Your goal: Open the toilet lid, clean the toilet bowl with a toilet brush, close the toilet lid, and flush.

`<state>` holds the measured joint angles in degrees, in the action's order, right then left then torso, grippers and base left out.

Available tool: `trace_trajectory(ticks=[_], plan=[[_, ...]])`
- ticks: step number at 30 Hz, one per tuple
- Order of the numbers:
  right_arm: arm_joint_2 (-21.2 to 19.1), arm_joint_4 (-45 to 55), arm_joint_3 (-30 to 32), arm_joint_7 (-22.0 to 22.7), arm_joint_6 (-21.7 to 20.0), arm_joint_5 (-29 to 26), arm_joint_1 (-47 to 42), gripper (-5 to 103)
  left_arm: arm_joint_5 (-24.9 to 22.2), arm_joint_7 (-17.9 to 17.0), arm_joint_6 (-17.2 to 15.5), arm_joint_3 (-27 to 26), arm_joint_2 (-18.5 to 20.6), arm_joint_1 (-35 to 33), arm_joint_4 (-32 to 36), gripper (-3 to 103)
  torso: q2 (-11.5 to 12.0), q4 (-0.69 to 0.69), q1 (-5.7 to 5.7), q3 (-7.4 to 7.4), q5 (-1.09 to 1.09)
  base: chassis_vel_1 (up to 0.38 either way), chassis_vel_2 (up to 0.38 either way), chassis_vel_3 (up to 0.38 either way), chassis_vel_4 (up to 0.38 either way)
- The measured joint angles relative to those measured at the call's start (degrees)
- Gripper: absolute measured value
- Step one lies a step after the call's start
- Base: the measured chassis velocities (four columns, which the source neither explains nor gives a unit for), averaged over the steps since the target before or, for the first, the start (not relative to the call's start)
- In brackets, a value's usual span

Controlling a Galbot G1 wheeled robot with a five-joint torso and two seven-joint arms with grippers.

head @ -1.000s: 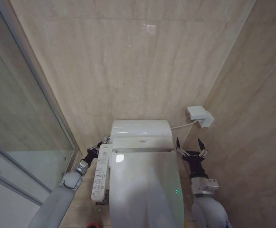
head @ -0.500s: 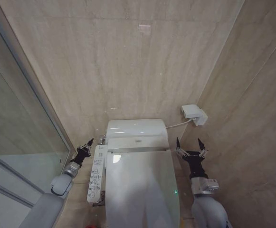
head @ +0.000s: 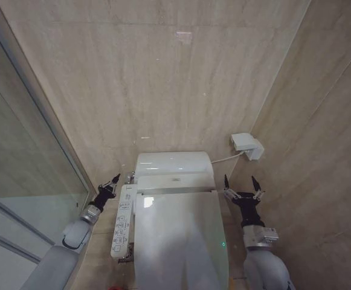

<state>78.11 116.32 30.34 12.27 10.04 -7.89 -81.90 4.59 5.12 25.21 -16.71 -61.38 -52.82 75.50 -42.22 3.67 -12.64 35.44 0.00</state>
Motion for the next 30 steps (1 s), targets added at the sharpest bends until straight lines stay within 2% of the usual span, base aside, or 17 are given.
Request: trace_trajectory(ticks=[9, 20, 30], plan=[[0.00, 0.00, 0.00, 0.00, 0.00, 0.00, 0.00, 100, -0.05, 0.82, 1.51, 0.22, -0.36, -0.39, -1.55, 0, 0.00, -0.01, 0.00, 0.00, 0.00, 0.000, 0.000, 0.000, 0.000], [0.00, 0.00, 0.00, 0.00, 0.00, 0.00, 0.00, 100, -0.36, 1.37, 3.47, 1.12, -0.41, 2.53, -6.64, 0, 0.00, -0.01, 0.00, 0.00, 0.00, 0.000, 0.000, 0.000, 0.000], [0.00, 0.00, 0.00, 0.00, 0.00, 0.00, 0.00, 100, -0.24, 1.37, 3.38, 2.43, -1.18, 3.16, -7.34, 0, 0.00, -0.02, 0.00, 0.00, 0.02, 0.000, 0.000, 0.000, 0.000]])
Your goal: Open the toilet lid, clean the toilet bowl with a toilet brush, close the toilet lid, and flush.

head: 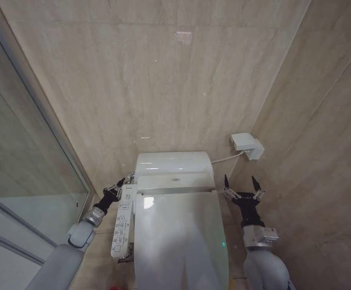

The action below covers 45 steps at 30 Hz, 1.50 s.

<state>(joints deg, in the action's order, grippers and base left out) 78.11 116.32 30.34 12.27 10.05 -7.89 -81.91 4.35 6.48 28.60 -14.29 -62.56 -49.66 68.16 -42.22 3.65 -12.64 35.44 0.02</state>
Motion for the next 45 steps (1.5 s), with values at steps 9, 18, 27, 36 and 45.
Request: trace_trajectory(ticks=[9, 18, 27, 36, 45], plan=[[0.00, 0.00, 0.00, 0.00, 0.00, 0.00, 0.01, 100, 0.05, 0.31, 0.67, 0.70, -0.24, 1.09, -3.42, 0, 0.00, 0.03, 0.00, 0.00, -0.02, 0.000, 0.000, 0.000, 0.000], [0.00, 0.00, 0.00, 0.00, 0.00, 0.00, 0.01, 100, 0.14, 0.28, 1.25, 1.30, -1.15, 2.30, -5.56, 0, 0.00, -0.02, 0.00, 0.00, 0.00, 0.000, 0.000, 0.000, 0.000], [0.00, 0.00, 0.00, 0.00, 0.00, 0.00, 0.01, 100, 0.94, 0.27, 1.45, 1.97, -1.63, 3.50, -7.82, 0, 0.00, 0.02, 0.00, 0.00, -0.01, 0.000, 0.000, 0.000, 0.000], [0.00, 0.00, 0.00, 0.00, 0.00, 0.00, 0.01, 100, 1.05, 0.12, 1.53, 1.29, -2.58, 4.33, -9.25, 0, 0.00, 0.04, 0.00, 0.00, -0.03, 0.000, 0.000, 0.000, 0.000], [0.00, 0.00, 0.00, 0.00, 0.00, 0.00, 0.01, 100, 2.77, -1.83, 0.70, -3.07, -1.29, 1.81, -7.75, 0, 0.00, -0.01, 0.00, 0.00, -0.03, 0.000, 0.000, 0.000, 0.000]])
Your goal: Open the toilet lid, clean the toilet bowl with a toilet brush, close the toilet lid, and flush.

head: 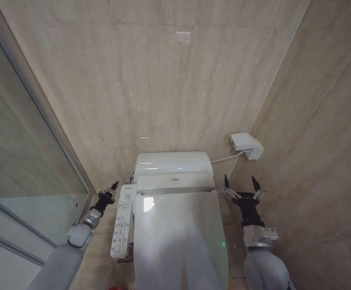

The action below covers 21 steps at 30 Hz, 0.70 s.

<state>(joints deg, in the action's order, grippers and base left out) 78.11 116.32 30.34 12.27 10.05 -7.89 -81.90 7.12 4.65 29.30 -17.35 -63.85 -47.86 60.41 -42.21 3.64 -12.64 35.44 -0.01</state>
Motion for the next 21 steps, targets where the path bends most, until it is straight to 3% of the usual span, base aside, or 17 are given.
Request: trace_trajectory(ticks=[11, 21], plan=[[0.00, 0.00, 0.00, 0.00, 0.00, 0.00, 0.00, 100, 0.09, -0.38, -0.07, -0.86, 0.67, -1.55, 3.45, 0, 0.00, 0.04, -0.01, 0.00, 0.00, 0.000, 0.000, 0.000, 0.000], [0.00, 0.00, 0.00, 0.00, 0.00, 0.00, 0.00, 100, 4.94, -0.56, -0.52, -1.38, 1.47, -4.81, 12.35, 0, 0.00, 0.02, 0.00, 0.00, 0.01, 0.000, 0.000, 0.000, 0.000]])
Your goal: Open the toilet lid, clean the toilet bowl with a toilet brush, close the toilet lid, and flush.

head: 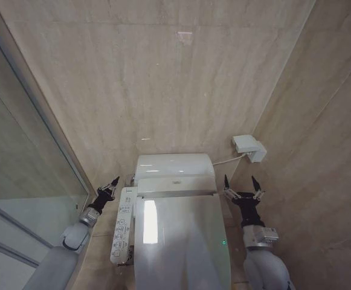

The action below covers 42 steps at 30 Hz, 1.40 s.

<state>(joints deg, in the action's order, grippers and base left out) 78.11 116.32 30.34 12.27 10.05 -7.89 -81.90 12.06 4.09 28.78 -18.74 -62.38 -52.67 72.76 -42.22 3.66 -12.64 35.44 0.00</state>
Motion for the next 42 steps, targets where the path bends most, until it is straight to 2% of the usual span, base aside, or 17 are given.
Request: trace_trajectory(ticks=[7, 19, 32, 42], plan=[[0.00, 0.00, 0.00, 0.00, 0.00, 0.00, 0.00, 100, 1.67, -0.20, 0.13, -0.23, 0.46, -0.80, 2.53, 0, 0.00, 0.00, 0.00, 0.00, 0.00, 0.000, 0.000, 0.000, 0.000], [0.00, 0.00, 0.00, 0.00, 0.00, 0.00, 0.00, 100, -0.35, 1.39, 2.15, 0.59, 0.36, -1.71, -0.42, 0, 0.00, 0.00, 0.00, 0.00, -0.01, 0.000, 0.000, 0.000, 0.000], [0.00, 0.00, 0.00, 0.00, 0.00, 0.00, 0.00, 100, -0.66, 1.96, 3.94, 2.31, -0.18, 1.83, -6.90, 0, 0.00, 0.01, 0.00, 0.00, 0.00, 0.000, 0.000, 0.000, 0.000], [0.00, 0.00, 0.00, 0.00, 0.00, 0.00, 0.00, 100, 0.67, 0.98, 2.87, 2.76, -0.45, 2.76, -6.87, 0, 0.00, 0.00, 0.00, 0.00, 0.00, 0.000, 0.000, 0.000, 0.000]])
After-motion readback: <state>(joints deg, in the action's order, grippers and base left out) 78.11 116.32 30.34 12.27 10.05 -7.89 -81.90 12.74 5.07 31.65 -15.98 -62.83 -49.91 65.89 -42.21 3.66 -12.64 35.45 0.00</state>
